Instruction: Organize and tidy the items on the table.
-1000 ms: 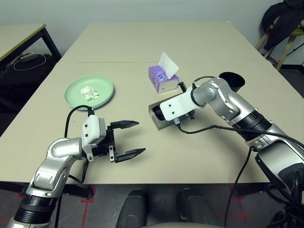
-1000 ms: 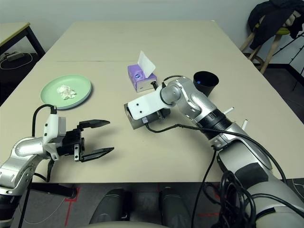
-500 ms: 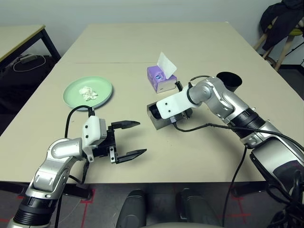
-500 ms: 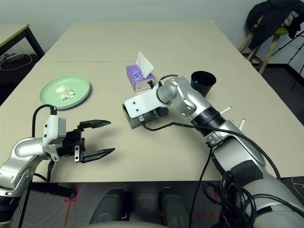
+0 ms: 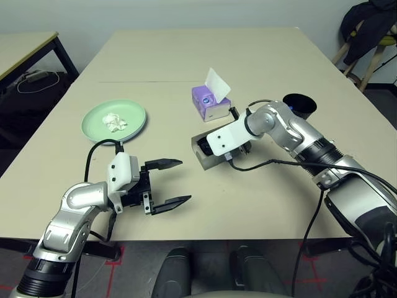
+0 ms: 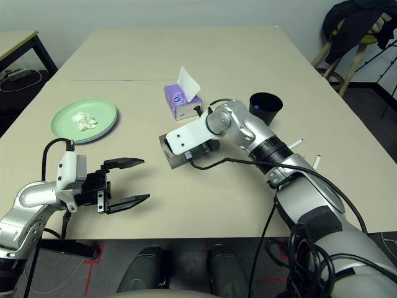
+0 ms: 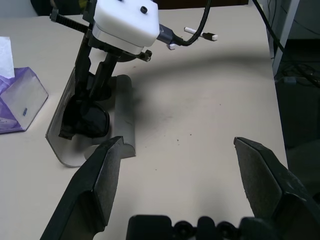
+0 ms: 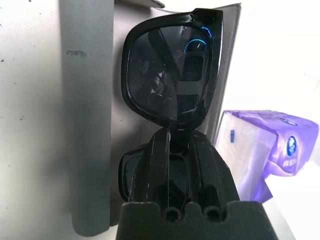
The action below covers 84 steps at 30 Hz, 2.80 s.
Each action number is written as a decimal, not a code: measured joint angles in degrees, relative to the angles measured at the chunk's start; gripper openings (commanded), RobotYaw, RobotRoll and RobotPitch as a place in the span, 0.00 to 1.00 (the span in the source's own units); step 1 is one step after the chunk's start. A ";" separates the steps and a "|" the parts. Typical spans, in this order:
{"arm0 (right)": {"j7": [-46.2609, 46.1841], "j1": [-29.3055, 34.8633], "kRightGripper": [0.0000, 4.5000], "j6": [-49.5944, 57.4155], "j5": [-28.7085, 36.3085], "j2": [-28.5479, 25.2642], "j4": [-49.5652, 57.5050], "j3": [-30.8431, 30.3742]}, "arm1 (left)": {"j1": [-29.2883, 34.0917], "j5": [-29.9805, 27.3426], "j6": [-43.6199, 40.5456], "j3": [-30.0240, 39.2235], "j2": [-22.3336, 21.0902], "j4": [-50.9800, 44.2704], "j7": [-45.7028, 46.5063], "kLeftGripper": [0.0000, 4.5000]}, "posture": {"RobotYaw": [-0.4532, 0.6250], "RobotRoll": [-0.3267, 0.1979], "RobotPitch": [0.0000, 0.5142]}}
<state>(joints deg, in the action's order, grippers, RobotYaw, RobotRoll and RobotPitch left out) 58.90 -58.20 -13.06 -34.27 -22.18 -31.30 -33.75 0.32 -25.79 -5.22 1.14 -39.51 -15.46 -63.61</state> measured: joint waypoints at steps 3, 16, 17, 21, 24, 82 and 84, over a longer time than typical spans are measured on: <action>0.74 0.20 0.10 -0.19 0.06 -0.03 0.46 0.01 | 0.08 0.00 -0.01 0.00 -0.01 -0.17 0.08 1.00 | 0.55 0.62 0.14; 4.67 3.03 0.33 3.25 1.43 -0.79 6.53 0.16 | 0.04 -0.02 -0.22 0.01 -0.08 -0.20 0.16 1.00 | 0.53 0.62 0.15; 4.71 3.02 0.40 3.85 1.56 -0.74 6.63 0.34 | 0.00 -0.03 -0.24 0.01 -0.12 -0.20 0.15 1.00 | 0.53 0.62 0.15; 4.71 2.88 0.74 6.08 2.11 -0.71 6.64 0.83 | -0.12 -0.03 -0.35 0.01 -0.57 -0.15 -0.14 1.00 | 0.53 0.62 0.15; 4.71 2.35 0.99 7.54 2.89 -0.70 6.87 1.61 | -0.91 -0.03 -0.36 0.00 -0.87 -0.04 -0.15 1.00 | 0.52 0.62 0.14; -8.30 46.69 1.00 37.30 45.90 -5.26 43.40 32.33 | -12.60 1.18 -8.37 0.19 8.65 7.42 15.22 1.00 | 0.44 0.62 0.14; -8.36 47.34 1.00 36.32 46.52 -5.84 42.12 32.68 | -12.74 1.23 -8.99 0.29 9.10 7.42 16.45 1.00 | 0.44 0.62 0.15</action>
<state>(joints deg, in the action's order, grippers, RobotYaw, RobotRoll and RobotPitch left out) 50.54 -10.86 23.26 12.26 -28.02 10.83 -1.07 -12.42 -24.56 -14.20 1.43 -30.41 -8.04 -47.16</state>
